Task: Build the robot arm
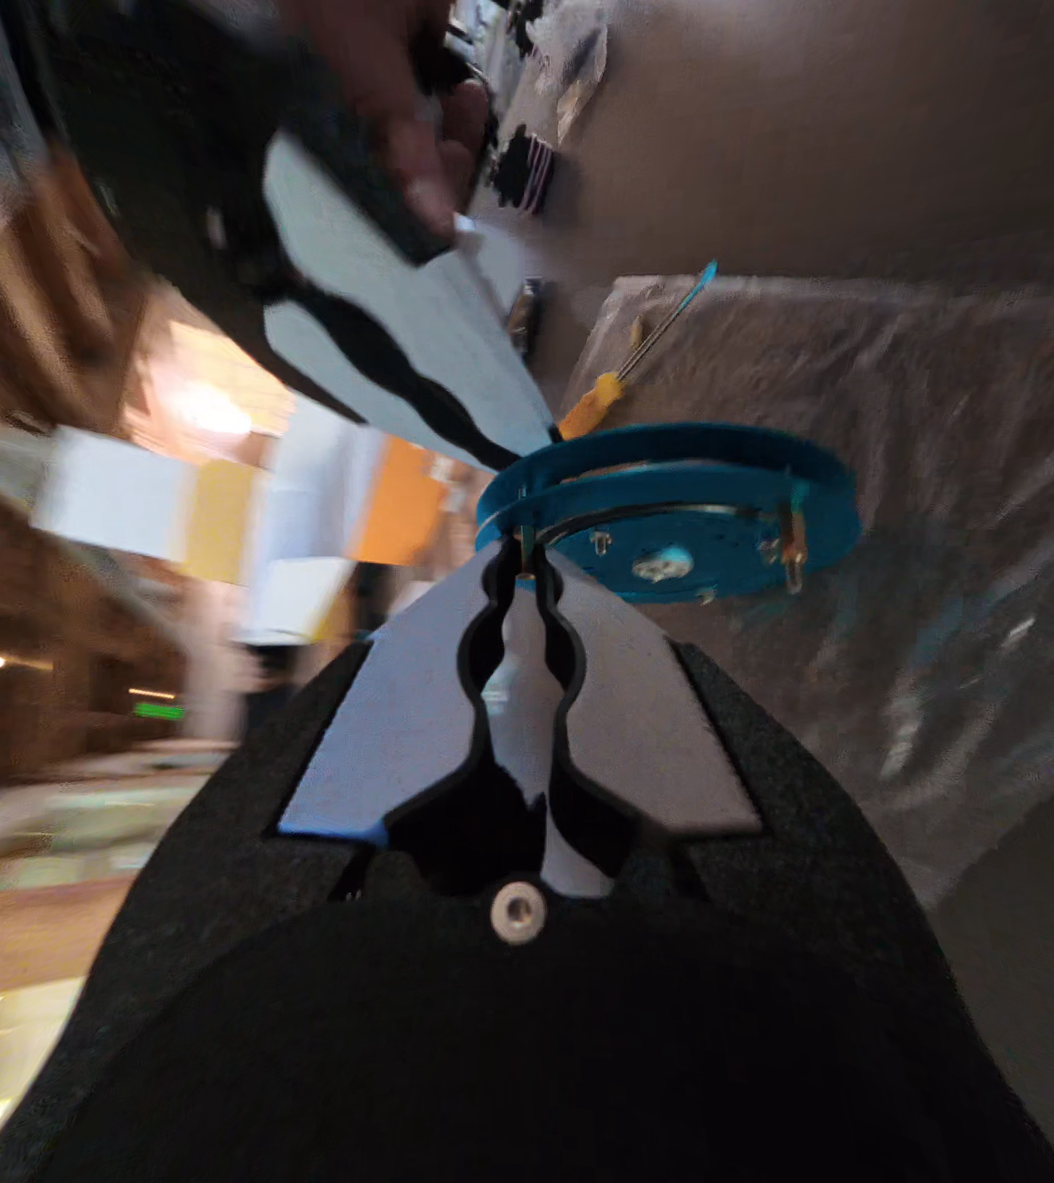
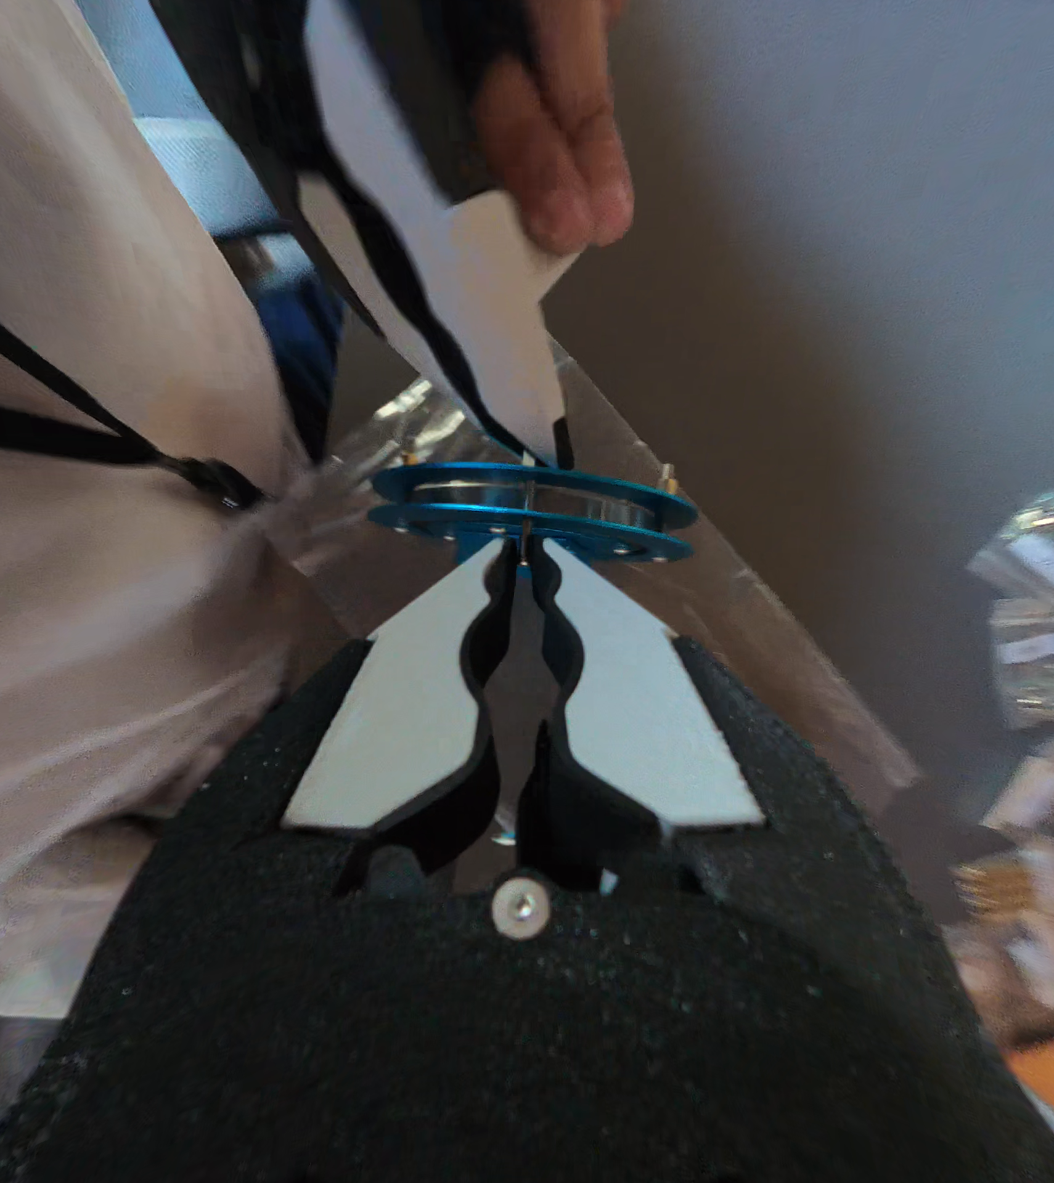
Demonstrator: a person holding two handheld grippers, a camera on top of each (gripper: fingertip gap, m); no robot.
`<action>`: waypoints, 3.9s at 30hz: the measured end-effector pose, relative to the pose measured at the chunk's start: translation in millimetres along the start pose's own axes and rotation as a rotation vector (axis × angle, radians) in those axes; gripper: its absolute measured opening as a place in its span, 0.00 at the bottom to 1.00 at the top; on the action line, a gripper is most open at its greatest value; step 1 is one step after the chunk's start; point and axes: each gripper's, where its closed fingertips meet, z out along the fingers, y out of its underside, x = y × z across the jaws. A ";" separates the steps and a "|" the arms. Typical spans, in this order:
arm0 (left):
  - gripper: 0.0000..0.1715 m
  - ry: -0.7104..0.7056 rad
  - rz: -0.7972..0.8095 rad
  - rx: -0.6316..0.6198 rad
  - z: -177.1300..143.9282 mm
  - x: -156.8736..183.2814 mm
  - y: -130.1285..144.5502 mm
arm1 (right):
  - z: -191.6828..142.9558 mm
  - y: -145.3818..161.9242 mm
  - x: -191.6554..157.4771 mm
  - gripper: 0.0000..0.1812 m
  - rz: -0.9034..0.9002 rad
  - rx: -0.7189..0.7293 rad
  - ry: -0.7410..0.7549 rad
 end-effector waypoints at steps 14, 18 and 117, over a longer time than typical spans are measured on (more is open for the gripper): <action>0.02 1.106 -1.894 0.191 -12.9 4.9 -9.9 | 3.2 -4.4 8.1 0.02 -0.612 -0.178 0.610; 0.02 0.886 -1.513 0.180 -13.7 6.5 -10.2 | 6.1 -4.8 4.2 0.02 -0.323 -0.049 0.415; 0.03 0.143 -0.641 0.157 -25.5 18.5 -14.1 | 7.7 -15.7 -22.3 0.02 -0.199 -0.224 -0.127</action>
